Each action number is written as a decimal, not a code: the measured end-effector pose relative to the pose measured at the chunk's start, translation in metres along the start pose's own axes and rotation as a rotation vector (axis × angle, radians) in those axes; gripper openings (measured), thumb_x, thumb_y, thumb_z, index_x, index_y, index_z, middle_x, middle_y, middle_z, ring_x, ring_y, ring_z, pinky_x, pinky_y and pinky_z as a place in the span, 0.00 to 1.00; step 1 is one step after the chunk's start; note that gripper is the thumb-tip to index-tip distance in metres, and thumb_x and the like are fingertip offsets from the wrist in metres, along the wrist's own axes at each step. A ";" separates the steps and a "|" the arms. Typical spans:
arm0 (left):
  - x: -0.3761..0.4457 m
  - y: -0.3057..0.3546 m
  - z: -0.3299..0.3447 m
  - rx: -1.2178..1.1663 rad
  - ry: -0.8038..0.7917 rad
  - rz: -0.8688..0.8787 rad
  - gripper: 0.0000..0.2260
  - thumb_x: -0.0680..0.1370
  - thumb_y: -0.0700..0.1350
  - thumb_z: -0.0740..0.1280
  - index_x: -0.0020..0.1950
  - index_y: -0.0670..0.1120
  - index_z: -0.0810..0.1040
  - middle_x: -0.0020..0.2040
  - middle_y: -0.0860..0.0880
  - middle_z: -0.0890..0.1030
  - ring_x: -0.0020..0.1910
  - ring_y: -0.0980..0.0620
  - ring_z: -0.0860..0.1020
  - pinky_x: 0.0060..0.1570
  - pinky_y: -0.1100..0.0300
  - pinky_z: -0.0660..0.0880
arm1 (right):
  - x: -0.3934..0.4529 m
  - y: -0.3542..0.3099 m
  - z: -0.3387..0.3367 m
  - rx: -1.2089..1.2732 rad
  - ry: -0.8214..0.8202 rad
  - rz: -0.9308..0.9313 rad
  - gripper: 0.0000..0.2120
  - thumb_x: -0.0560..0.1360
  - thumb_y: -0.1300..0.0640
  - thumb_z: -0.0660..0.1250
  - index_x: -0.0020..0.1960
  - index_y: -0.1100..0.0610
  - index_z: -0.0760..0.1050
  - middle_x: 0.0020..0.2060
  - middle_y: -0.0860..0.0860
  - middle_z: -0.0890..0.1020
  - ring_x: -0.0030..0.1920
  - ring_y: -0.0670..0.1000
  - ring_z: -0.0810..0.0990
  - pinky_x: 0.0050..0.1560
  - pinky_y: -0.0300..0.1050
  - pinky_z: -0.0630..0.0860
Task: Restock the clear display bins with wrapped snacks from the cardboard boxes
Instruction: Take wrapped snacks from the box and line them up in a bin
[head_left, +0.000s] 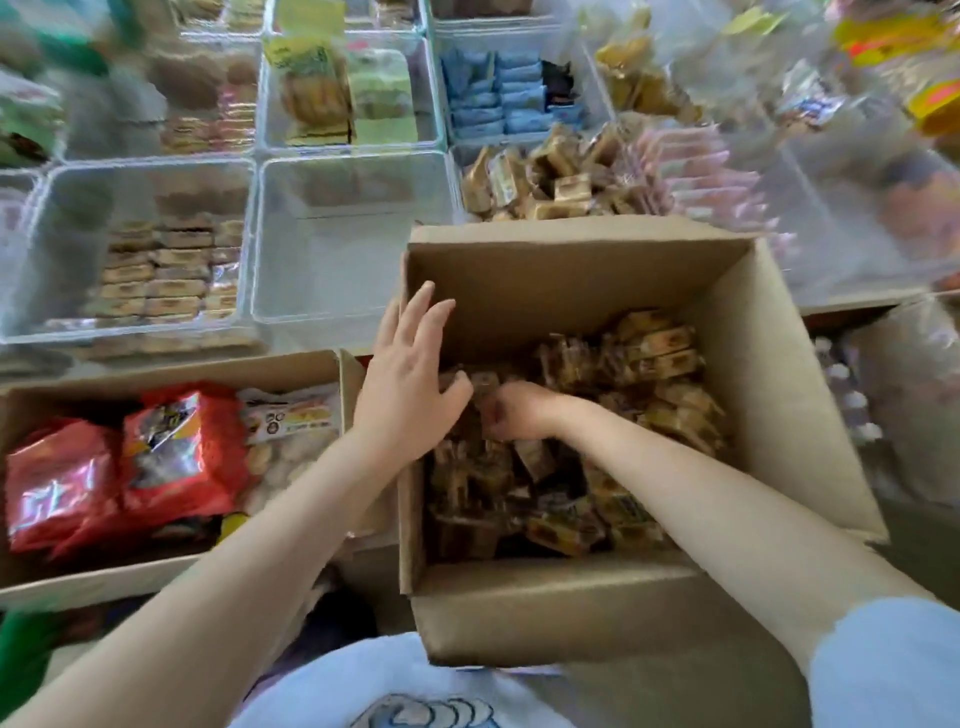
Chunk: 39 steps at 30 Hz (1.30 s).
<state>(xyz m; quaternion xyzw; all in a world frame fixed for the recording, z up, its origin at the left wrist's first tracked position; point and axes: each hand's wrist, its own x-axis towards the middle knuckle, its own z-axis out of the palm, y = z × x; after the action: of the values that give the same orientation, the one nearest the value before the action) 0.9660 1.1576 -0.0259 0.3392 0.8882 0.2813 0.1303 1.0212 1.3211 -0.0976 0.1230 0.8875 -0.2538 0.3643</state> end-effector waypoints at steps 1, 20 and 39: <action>0.000 0.000 0.000 0.005 -0.002 -0.003 0.30 0.80 0.46 0.67 0.80 0.50 0.60 0.83 0.51 0.52 0.81 0.45 0.47 0.78 0.49 0.50 | 0.012 0.000 0.016 -0.047 -0.097 -0.018 0.13 0.82 0.51 0.62 0.59 0.58 0.79 0.56 0.56 0.81 0.55 0.57 0.80 0.51 0.48 0.76; -0.005 0.002 -0.011 -0.677 0.187 -0.314 0.26 0.81 0.53 0.65 0.77 0.51 0.65 0.75 0.49 0.71 0.72 0.54 0.69 0.74 0.48 0.66 | -0.045 0.012 -0.074 0.873 -0.207 -0.228 0.22 0.76 0.56 0.72 0.67 0.57 0.70 0.58 0.56 0.79 0.57 0.53 0.81 0.58 0.48 0.78; 0.012 -0.258 -0.199 -0.806 0.372 -0.297 0.13 0.78 0.37 0.66 0.57 0.54 0.78 0.46 0.51 0.85 0.46 0.53 0.83 0.45 0.56 0.81 | 0.078 -0.318 -0.078 0.797 0.266 -0.335 0.11 0.77 0.58 0.65 0.59 0.52 0.75 0.53 0.59 0.81 0.55 0.57 0.82 0.58 0.56 0.80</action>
<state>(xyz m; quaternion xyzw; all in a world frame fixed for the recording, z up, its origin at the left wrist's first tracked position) 0.7365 0.9259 -0.0169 0.0744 0.7552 0.6383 0.1292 0.7925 1.0984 0.0089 0.1401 0.7673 -0.6132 0.1252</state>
